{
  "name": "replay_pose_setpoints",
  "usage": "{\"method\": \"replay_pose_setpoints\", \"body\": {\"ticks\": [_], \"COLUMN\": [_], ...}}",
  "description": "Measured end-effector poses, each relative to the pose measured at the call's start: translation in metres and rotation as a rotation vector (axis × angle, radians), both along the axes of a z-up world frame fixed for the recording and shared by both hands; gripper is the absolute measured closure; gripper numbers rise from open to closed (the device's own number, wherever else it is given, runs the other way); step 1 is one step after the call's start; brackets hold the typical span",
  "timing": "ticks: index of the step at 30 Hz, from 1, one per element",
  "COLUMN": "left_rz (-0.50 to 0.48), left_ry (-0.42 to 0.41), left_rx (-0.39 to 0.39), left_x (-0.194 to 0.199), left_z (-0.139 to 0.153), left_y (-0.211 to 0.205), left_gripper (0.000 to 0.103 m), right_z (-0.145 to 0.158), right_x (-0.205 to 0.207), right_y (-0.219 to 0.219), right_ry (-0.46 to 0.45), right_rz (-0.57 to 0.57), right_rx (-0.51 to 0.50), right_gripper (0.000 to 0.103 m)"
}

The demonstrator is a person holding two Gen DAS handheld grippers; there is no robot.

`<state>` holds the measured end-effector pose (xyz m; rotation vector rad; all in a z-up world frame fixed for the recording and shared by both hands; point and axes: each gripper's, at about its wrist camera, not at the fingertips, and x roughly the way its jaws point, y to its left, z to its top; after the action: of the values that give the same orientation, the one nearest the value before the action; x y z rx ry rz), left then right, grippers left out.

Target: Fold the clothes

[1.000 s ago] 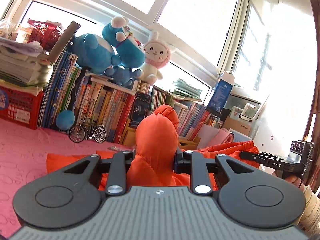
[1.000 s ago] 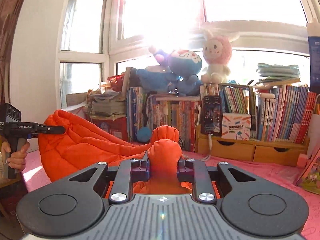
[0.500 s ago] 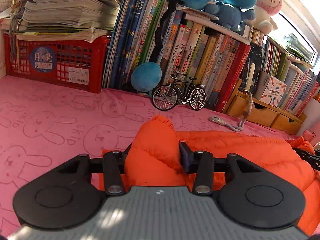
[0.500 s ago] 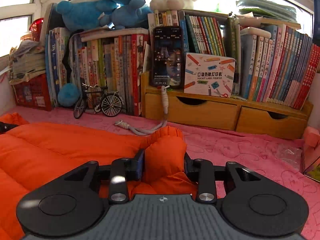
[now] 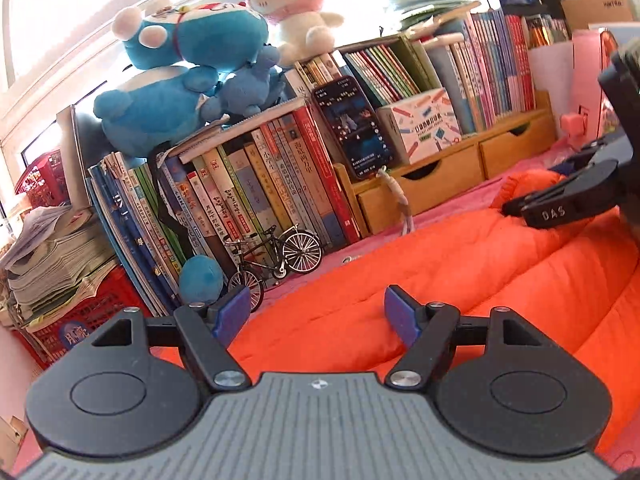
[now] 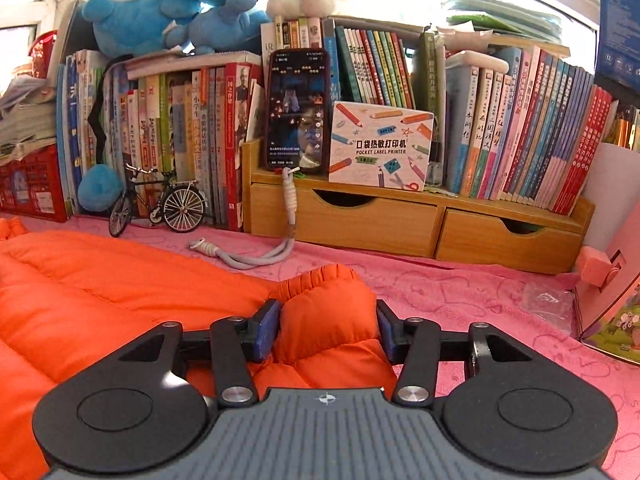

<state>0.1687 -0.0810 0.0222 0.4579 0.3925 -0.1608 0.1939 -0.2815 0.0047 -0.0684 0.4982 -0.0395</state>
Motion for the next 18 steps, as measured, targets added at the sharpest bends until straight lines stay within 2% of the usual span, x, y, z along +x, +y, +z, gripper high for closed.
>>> {"method": "replay_pose_setpoints", "body": {"ticks": [2,5,7,9,10,11,12,13,14,16,18], "left_rz": [0.026,0.037,0.046,0.059,0.065,0.078,0.096,0.117,0.137,0.173,0.21], "left_ry": [0.037,0.065,0.072,0.077,0.078,0.073,0.064,0.058,0.061,0.073,0.065], "left_rx": [-0.004,-0.051,-0.065,-0.075,-0.082,-0.087,-0.089,-0.091,-0.089,-0.066,-0.022], "left_x": [0.011,0.015,0.019,0.025,0.029,0.033,0.038,0.043,0.049,0.06,0.066], "left_z": [-0.008,-0.011,-0.012,-0.01,-0.008,-0.005,-0.003,-0.001,-0.002,-0.007,-0.018], "left_y": [-0.004,0.005,0.007,0.007,0.008,0.008,0.009,0.01,0.011,0.012,0.013], "left_gripper": [0.03,0.028,0.028,0.028,0.028,0.028,0.029,0.029,0.029,0.028,0.028], "right_z": [0.006,0.021,0.03,0.038,0.041,0.043,0.044,0.043,0.041,0.033,0.019], "right_x": [-0.004,-0.021,-0.031,-0.033,-0.03,-0.026,-0.02,-0.012,-0.005,0.006,0.015], "right_y": [0.004,0.012,0.02,0.035,0.043,0.05,0.056,0.062,0.067,0.077,0.085], "right_ry": [-0.04,-0.156,-0.214,-0.218,-0.2,-0.175,-0.141,-0.102,-0.067,-0.029,-0.015], "right_rz": [-0.011,0.001,0.032,0.103,0.136,0.166,0.193,0.212,0.223,0.214,0.162], "right_rx": [-0.033,-0.114,-0.136,-0.1,-0.07,-0.033,0.01,0.048,0.078,0.075,-0.002], "right_gripper": [0.031,0.017,0.014,0.014,0.016,0.023,0.031,0.047,0.052,0.052,0.052]}}
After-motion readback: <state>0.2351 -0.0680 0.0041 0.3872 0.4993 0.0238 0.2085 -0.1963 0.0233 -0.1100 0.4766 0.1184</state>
